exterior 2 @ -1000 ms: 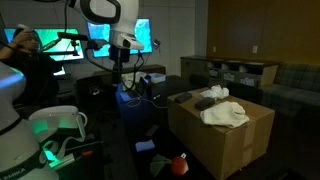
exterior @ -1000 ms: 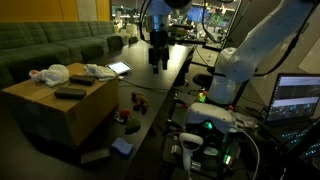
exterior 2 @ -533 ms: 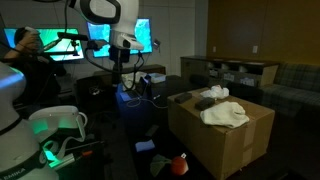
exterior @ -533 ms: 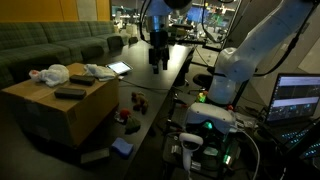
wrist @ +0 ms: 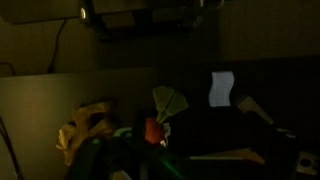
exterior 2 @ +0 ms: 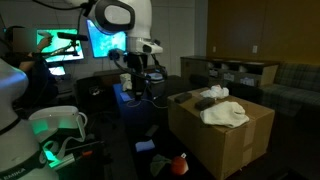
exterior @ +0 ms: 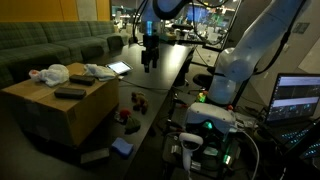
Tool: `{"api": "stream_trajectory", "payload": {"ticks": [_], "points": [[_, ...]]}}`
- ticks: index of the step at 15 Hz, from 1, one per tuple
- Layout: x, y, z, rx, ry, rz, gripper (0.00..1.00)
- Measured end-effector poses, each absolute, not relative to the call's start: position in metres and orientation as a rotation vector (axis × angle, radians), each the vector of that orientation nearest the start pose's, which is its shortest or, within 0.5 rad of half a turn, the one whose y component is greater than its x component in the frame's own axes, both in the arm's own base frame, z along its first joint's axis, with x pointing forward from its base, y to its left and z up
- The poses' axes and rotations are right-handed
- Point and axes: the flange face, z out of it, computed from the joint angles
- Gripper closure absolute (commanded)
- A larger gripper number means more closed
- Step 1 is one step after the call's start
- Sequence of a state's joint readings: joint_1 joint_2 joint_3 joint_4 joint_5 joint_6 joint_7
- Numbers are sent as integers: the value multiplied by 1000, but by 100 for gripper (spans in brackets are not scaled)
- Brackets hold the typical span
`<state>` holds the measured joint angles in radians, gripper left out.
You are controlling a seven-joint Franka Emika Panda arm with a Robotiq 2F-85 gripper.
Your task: Swap the things on the box with the things on the table
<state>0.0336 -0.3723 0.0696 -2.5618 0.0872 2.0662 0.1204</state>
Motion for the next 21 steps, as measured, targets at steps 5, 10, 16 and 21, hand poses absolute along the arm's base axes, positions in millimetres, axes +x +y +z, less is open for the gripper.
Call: {"api": "stream_trajectory", "payload": {"ticks": [5, 10, 16, 21], "points": [[483, 18, 340, -3096, -29, 120, 0], [560, 22, 324, -3086, -167, 73, 0], [616, 23, 324, -3077, -262, 0, 0], [641, 23, 316, -3079, -268, -126, 0]]}}
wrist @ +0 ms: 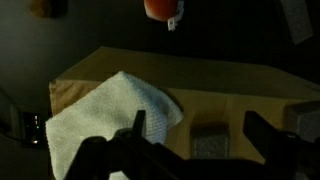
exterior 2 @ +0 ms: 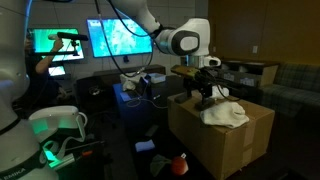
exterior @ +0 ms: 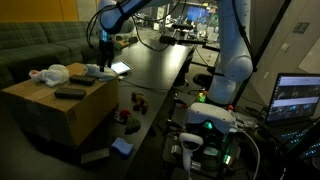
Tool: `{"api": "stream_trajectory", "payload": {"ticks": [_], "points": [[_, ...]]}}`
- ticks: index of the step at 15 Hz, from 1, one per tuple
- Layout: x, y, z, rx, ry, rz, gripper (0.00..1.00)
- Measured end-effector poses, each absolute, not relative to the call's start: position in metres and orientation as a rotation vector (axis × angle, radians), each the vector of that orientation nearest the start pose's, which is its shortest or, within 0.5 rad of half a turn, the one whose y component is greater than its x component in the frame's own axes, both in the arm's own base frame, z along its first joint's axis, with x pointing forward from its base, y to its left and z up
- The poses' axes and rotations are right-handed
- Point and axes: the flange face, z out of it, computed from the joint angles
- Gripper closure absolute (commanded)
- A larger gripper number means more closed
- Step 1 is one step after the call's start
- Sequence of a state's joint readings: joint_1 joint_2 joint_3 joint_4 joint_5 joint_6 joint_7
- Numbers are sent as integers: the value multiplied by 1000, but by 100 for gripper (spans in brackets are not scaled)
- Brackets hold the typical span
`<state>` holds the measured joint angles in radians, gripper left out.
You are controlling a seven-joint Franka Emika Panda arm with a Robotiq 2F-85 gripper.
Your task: Swap the things on the box with the things on the table
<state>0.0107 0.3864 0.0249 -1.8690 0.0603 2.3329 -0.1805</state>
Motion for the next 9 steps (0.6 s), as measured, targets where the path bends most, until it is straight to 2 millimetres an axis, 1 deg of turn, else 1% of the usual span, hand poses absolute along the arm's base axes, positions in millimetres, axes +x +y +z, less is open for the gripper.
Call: {"api": "stream_trajectory", "payload": {"ticks": [4, 9], "points": [[655, 22, 303, -3077, -266, -277, 0], [667, 22, 280, -3084, -297, -442, 0]]}}
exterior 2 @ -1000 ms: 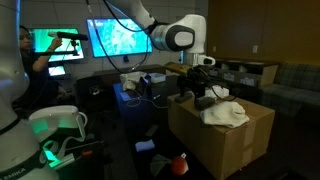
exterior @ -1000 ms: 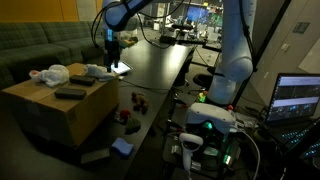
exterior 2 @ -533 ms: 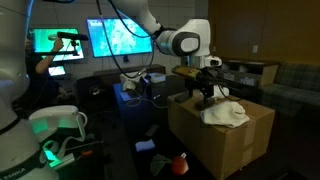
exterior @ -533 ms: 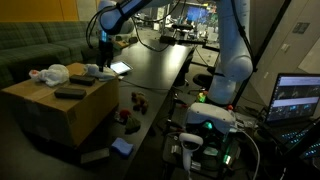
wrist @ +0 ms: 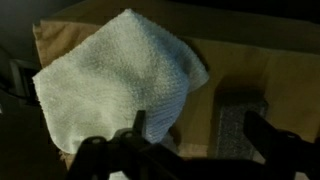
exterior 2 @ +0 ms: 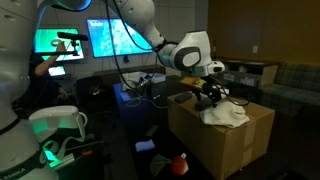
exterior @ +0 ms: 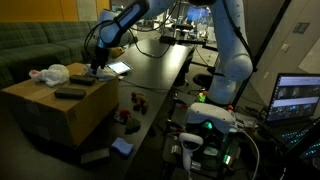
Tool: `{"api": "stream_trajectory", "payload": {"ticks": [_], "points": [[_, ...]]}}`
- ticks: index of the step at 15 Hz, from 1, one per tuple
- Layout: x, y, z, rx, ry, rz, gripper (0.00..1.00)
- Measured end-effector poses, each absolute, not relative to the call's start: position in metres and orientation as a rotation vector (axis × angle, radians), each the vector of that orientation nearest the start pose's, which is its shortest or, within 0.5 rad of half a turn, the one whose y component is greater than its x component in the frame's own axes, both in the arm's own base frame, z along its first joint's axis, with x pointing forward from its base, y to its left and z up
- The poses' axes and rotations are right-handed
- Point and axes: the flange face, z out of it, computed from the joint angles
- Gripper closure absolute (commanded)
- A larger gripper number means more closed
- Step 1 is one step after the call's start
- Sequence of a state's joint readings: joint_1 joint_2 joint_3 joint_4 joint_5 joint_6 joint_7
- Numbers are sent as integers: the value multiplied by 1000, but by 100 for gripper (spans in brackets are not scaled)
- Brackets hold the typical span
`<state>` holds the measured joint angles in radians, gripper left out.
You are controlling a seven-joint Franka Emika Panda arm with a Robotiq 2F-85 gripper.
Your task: Swap the things on the box with the things on the table
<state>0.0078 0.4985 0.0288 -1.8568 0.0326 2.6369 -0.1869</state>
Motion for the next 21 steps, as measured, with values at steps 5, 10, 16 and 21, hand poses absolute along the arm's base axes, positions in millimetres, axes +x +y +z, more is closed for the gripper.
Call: {"api": "stream_trajectory", "payload": {"ticks": [5, 10, 16, 21], "points": [[678, 10, 255, -3116, -326, -523, 0], [688, -1, 242, -3133, -316, -529, 3], [693, -5, 240, -3145, -330, -532, 54], [695, -8, 246, -3161, -342, -489, 91]]}}
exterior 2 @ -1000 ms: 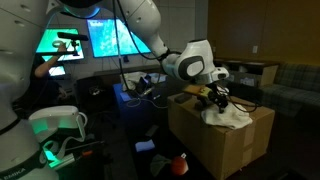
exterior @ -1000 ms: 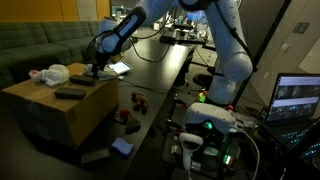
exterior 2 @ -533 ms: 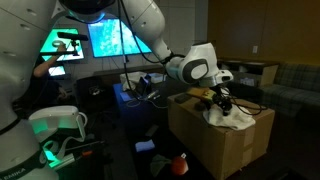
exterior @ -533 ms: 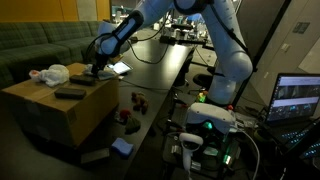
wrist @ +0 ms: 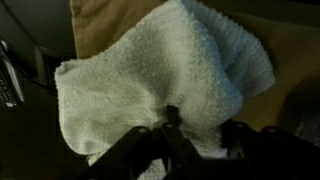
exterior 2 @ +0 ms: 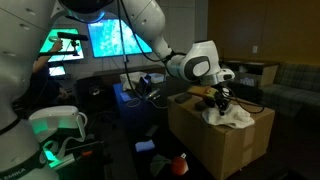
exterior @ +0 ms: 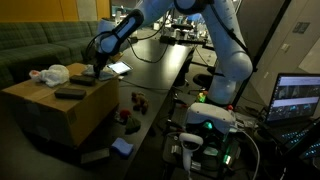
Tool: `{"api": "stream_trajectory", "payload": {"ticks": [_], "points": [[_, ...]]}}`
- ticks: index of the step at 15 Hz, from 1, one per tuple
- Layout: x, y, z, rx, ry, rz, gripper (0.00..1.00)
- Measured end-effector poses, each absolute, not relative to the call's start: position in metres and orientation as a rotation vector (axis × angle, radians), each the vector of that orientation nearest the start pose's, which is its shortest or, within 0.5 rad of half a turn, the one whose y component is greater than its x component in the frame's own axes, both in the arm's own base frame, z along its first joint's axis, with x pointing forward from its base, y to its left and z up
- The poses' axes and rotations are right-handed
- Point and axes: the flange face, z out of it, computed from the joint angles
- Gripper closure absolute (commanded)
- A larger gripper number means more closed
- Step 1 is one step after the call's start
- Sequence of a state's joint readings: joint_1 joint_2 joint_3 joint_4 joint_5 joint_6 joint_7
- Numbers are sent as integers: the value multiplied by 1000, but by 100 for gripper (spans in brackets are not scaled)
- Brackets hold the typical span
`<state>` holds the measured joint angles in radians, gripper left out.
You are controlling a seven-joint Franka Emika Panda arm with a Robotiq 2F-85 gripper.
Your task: Swap the things on the box with the things on the table
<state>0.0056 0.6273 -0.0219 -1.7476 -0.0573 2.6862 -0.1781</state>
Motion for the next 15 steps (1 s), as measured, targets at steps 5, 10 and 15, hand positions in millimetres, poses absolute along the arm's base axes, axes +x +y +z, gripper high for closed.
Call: {"api": "stream_trajectory", "payload": {"ticks": [5, 10, 15], "points": [[689, -8, 256, -3173, -338, -367, 95], [676, -14, 270, -3187, -292, -218, 94], [652, -40, 289, -3205, -166, -129, 94]]}}
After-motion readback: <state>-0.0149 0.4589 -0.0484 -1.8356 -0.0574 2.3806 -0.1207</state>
